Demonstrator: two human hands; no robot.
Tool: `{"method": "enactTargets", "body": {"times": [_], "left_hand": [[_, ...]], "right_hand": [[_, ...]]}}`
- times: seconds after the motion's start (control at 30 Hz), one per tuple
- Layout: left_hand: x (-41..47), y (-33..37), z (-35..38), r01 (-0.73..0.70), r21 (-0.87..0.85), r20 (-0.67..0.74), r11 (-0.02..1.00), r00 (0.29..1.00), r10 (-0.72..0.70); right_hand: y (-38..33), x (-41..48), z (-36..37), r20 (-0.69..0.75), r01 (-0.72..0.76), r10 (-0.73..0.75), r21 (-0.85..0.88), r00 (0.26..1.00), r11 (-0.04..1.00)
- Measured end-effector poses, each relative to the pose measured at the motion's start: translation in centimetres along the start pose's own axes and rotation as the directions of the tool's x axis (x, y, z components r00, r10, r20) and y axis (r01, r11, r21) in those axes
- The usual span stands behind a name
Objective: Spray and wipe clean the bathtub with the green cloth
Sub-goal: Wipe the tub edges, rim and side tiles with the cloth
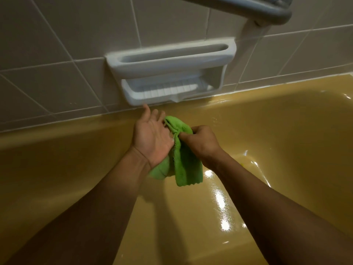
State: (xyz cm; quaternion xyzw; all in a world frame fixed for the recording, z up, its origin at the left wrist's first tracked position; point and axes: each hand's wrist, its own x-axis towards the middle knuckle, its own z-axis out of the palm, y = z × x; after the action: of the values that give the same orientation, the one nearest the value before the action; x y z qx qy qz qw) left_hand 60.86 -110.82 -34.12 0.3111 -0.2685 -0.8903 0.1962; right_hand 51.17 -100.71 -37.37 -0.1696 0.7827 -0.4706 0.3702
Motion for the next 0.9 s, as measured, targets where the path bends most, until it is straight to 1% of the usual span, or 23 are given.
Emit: {"method": "enactTargets", "body": {"times": [0.1,0.17,0.2,0.3,0.4,0.47,0.53,0.63,0.7,0.77,0.83,0.9], "left_hand": [[-0.4,-0.2,-1.1,0.03,0.06,0.025,0.998,0.999,-0.032],[-0.6,0.0,-1.9,0.034,0.039,0.032,0.999,0.999,-0.036],[-0.7,0.2,-2.2,0.033,0.029,0.031,0.999,0.999,-0.034],[-0.8,0.5,-2.0,0.031,0.059,-0.016,0.998,0.999,-0.03],[-0.8,0.6,-0.2,0.03,0.084,-0.034,0.996,0.999,-0.027],[-0.9,0.8,1.3,-0.013,0.091,-0.01,0.996,1.0,0.014],[-1.1,0.9,2.8,-0.066,0.124,0.026,0.99,0.998,0.064],[-1.2,0.7,4.3,-0.1,0.175,0.08,0.979,0.993,0.087],[-1.2,0.5,4.4,-0.086,0.188,0.071,0.978,0.995,0.074],[-1.0,0.6,3.6,-0.087,0.173,0.052,0.981,0.995,0.079],[-0.9,1.0,2.6,-0.103,0.148,0.041,0.984,0.994,0.098],[-0.7,1.7,1.5,-0.109,0.149,0.016,0.983,0.994,0.108]], "right_hand": [[0.0,-0.1,-0.9,-0.068,0.1,-0.116,-0.208,0.991,0.973],[0.2,-0.3,-1.8,-0.111,0.156,-0.2,-0.316,0.974,0.936],[0.3,-0.3,-2.4,-0.134,0.177,-0.234,-0.34,0.963,0.924],[0.3,-0.7,-3.6,-0.124,0.253,-0.303,-0.312,0.945,0.916],[-0.1,-1.3,-3.9,-0.095,0.317,-0.343,-0.215,0.935,0.924],[-0.5,-1.5,-3.9,-0.086,0.326,-0.339,-0.136,0.937,0.936],[-0.9,-1.6,-3.7,-0.045,0.293,-0.298,-0.093,0.953,0.951],[-1.4,-0.8,-3.0,0.02,0.172,-0.171,-0.081,0.985,0.982],[-1.5,0.1,-2.8,0.025,0.094,-0.093,-0.078,0.995,0.993],[-1.4,0.7,-3.0,0.023,0.045,-0.044,-0.037,0.999,0.998],[-1.2,1.1,-3.5,0.024,0.041,-0.041,-0.012,0.999,0.999],[-1.3,1.3,-4.3,-0.002,0.094,-0.094,-0.059,0.996,0.994]]}}
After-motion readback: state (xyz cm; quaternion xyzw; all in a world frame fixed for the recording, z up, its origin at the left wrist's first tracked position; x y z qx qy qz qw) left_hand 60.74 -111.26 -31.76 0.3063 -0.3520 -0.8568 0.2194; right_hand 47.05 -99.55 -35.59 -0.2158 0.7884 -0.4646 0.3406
